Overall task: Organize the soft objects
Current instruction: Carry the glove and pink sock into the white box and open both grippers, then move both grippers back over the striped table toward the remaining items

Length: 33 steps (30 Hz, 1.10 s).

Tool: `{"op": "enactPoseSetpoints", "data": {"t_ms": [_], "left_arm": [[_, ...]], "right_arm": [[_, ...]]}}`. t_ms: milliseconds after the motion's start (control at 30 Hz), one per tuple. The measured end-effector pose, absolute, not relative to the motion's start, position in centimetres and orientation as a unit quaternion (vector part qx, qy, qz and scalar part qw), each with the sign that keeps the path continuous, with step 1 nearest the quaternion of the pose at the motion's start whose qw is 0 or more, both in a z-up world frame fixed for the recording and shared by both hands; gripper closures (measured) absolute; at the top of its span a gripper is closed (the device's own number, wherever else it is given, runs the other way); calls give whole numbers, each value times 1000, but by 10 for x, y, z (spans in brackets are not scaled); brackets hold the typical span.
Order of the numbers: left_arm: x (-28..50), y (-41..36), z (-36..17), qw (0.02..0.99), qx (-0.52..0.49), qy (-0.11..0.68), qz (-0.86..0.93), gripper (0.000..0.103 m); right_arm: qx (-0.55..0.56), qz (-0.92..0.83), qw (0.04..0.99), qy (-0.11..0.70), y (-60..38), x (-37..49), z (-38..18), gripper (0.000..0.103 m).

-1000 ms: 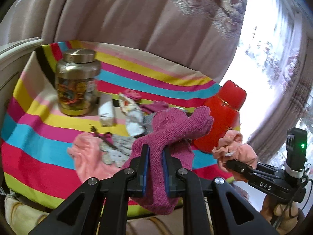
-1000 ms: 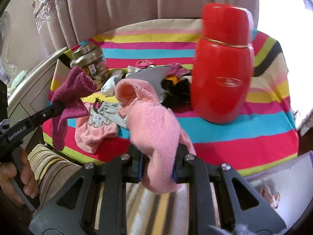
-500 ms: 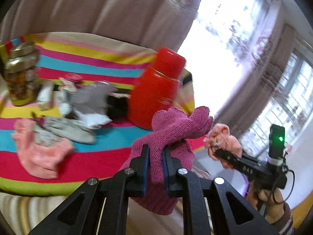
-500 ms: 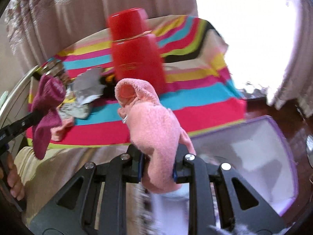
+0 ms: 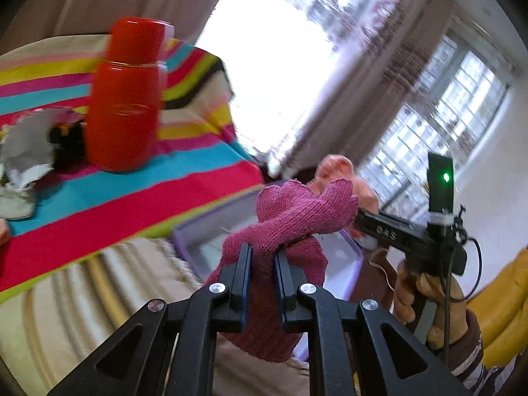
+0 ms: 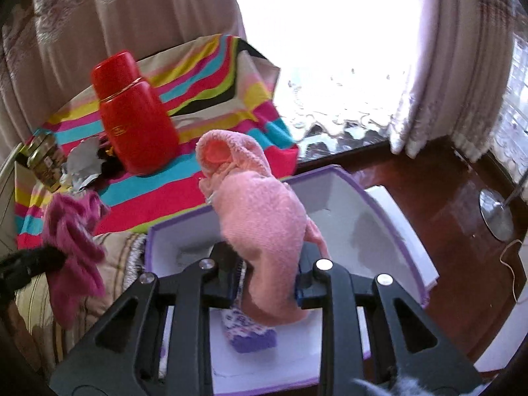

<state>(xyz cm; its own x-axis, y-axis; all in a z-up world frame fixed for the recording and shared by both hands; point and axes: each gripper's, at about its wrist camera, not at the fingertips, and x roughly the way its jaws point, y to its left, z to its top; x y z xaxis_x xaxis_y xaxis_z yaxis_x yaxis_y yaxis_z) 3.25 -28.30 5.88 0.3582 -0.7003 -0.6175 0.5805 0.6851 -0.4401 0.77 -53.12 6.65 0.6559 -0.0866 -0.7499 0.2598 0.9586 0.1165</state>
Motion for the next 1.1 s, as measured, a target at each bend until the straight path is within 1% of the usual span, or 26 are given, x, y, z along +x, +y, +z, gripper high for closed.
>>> {"op": "enactPoseSetpoints", "data": {"t_ms": [33, 67, 100, 133, 167, 200, 233, 267, 367, 567, 867, 1100], "left_arm": [[29, -290, 58, 817, -69, 413, -397, 89], [27, -297, 58, 812, -64, 416, -405, 87], [26, -304, 56, 805, -58, 421, -413, 86], [24, -310, 54, 799, -51, 428, -419, 80], [23, -314, 53, 795, -44, 432, -422, 70], [22, -316, 51, 794, -38, 434, -425, 66], [20, -317, 51, 794, -34, 432, -427, 58], [20, -316, 51, 794, -33, 430, -428, 53], [21, -309, 54, 798, -41, 426, -425, 50], [29, -284, 59, 815, -51, 416, -401, 50], [49, -224, 67, 855, -64, 389, -337, 50], [60, -173, 60, 867, -95, 392, -292, 50]], "right_arm": [[108, -102, 903, 404, -534, 6, 67, 65], [109, -110, 901, 406, -538, 5, 67, 55], [108, -117, 900, 405, -541, 3, 67, 49], [106, -123, 901, 403, -543, 1, 68, 39], [103, -128, 901, 401, -545, 1, 69, 33], [100, -135, 902, 398, -546, 0, 71, 32], [99, -137, 902, 397, -546, 1, 72, 30], [97, -138, 902, 397, -546, 1, 72, 29], [95, -133, 903, 396, -542, 5, 73, 29], [92, -100, 910, 393, -522, 9, 72, 29], [85, -39, 914, 394, -476, 24, 71, 29], [69, 6, 911, 407, -432, 42, 69, 29]]}}
